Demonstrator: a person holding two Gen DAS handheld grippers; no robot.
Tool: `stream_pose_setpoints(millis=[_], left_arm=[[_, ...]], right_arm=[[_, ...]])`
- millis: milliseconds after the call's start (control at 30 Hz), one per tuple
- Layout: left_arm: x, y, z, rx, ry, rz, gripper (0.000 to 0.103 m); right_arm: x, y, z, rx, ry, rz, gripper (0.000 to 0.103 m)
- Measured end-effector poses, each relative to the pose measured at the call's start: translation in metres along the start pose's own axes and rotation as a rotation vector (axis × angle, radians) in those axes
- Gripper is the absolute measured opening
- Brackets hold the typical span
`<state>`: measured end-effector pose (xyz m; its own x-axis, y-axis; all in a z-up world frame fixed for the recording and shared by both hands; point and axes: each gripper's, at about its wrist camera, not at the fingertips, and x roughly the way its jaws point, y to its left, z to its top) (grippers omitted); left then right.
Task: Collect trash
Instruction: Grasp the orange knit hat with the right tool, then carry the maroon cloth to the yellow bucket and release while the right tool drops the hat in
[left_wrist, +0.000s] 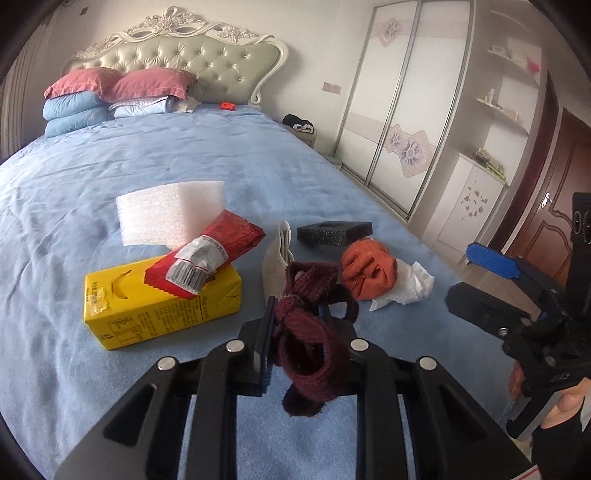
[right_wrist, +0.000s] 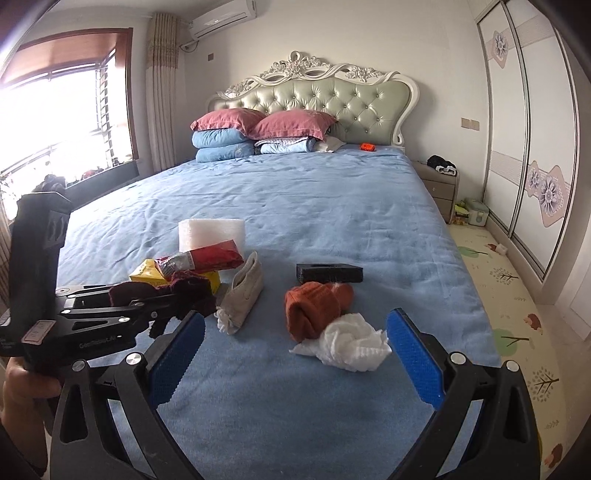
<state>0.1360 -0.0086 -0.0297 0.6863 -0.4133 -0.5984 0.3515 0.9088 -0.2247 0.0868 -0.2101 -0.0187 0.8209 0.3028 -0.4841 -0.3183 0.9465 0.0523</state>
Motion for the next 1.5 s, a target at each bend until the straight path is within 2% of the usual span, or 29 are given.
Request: stream_pose_setpoints(millis=[67, 133, 200, 233, 433, 500, 600, 767, 867, 967, 1233, 1500], left_arm=[[-0.005, 0.004, 0.001, -0.020, -0.012, -0.001, 0.022], [-0.010, 0.006, 0.003, -0.024, -0.024, 0.007, 0.022], [-0.012, 0.005, 0.004, -0.020, -0.027, 0.007, 0.022], [-0.013, 0.004, 0.004, -0.013, -0.025, 0.004, 0.022], [-0.008, 0.003, 0.001, 0.001, -0.005, -0.016, 0.022], [-0.007, 0.002, 0.001, 0.005, -0.004, -0.012, 0.022], [-0.004, -0.001, 0.002, 0.006, 0.000, -0.015, 0.022], [-0.007, -0.006, 0.009, -0.005, -0.017, -0.016, 0.022], [-0.010, -0.011, 0.016, -0.003, -0.028, -0.017, 0.022], [-0.012, -0.024, 0.023, 0.020, -0.041, -0.024, 0.022], [0.001, -0.087, 0.032, 0.095, -0.043, -0.095, 0.022], [0.044, -0.188, 0.021, 0.224, 0.033, -0.215, 0.022]], right_arm=[[0.015, 0.004, 0.007, -0.018, 0.017, -0.020, 0.094], [0.032, 0.005, 0.013, -0.032, 0.050, -0.055, 0.088], [0.048, 0.004, 0.017, -0.049, 0.090, -0.100, 0.078], [0.056, 0.003, 0.019, -0.050, 0.117, -0.115, 0.076], [0.086, -0.002, 0.016, -0.052, 0.224, -0.143, 0.064], [0.086, -0.003, 0.014, -0.049, 0.226, -0.141, 0.039], [0.084, -0.003, 0.014, -0.051, 0.216, -0.120, 0.026], [0.060, -0.009, 0.019, 0.007, 0.126, -0.058, 0.024], [0.034, -0.016, 0.026, 0.056, 0.059, 0.015, 0.024], [0.007, -0.021, 0.031, 0.062, -0.001, 0.042, 0.024], [-0.060, -0.058, 0.015, 0.082, -0.087, -0.005, 0.024], [-0.118, -0.127, -0.030, 0.165, -0.107, -0.150, 0.024]])
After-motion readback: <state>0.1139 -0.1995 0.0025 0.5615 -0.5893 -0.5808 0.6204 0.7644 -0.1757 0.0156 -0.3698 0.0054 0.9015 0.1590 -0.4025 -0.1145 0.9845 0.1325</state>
